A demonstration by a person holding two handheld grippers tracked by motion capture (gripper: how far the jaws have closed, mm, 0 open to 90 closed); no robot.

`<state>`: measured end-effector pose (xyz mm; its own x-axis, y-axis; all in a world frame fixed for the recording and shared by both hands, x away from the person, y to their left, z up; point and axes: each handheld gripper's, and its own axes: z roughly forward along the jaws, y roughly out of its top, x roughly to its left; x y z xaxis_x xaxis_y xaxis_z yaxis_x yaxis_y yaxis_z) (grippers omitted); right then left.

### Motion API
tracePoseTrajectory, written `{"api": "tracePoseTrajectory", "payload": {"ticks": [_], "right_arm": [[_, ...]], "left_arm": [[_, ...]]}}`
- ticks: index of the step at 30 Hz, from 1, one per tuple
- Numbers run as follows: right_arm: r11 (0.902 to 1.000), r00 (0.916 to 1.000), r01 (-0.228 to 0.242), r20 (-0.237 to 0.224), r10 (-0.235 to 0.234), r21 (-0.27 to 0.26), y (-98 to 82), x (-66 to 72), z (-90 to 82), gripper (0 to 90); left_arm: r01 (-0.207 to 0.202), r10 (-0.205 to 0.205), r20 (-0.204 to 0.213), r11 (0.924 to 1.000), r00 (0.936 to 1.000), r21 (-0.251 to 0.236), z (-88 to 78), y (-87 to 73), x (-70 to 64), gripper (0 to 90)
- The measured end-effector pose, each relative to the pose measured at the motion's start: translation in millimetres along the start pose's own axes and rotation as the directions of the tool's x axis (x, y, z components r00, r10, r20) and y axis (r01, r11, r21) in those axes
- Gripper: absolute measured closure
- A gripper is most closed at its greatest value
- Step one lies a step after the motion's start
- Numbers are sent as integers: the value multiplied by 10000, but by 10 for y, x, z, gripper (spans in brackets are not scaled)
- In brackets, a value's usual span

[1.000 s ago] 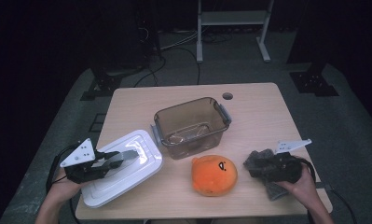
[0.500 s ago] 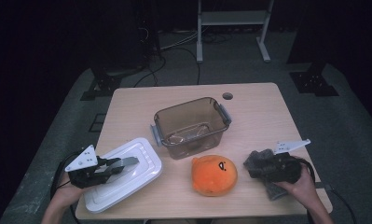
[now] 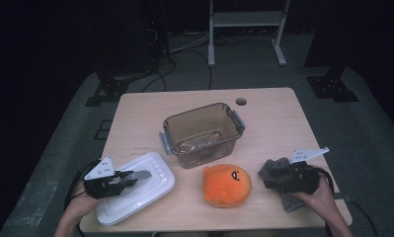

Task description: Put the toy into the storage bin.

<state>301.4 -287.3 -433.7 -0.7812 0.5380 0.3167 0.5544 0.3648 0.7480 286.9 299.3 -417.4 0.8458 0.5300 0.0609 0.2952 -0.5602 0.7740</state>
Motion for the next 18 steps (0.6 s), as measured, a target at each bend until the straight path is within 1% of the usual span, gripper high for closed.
{"api": "tracePoseTrajectory", "payload": {"ticks": [1, 7, 13, 18], "right_arm": [[10000, 10000, 8, -3, -8, 0, -1, 0, 0, 398], [10000, 10000, 10, -4, -10, -22, -3, -1, -4, 398], [10000, 10000, 10, -11, -9, 27, -3, 0, 0, 398], [10000, 10000, -4, -9, 4, 10, -4, -1, 1, 398]], "left_arm": [[32, -32, 46, 10000, 10000, 91, 47, -12, 8, 662], [143, -148, 151, 9994, 9998, 328, 146, -56, 25, 662], [202, -223, 243, 9962, 9995, 850, 234, -119, 29, 661], [292, -312, 231, 9962, 9992, 818, 235, -132, 31, 658]]}}
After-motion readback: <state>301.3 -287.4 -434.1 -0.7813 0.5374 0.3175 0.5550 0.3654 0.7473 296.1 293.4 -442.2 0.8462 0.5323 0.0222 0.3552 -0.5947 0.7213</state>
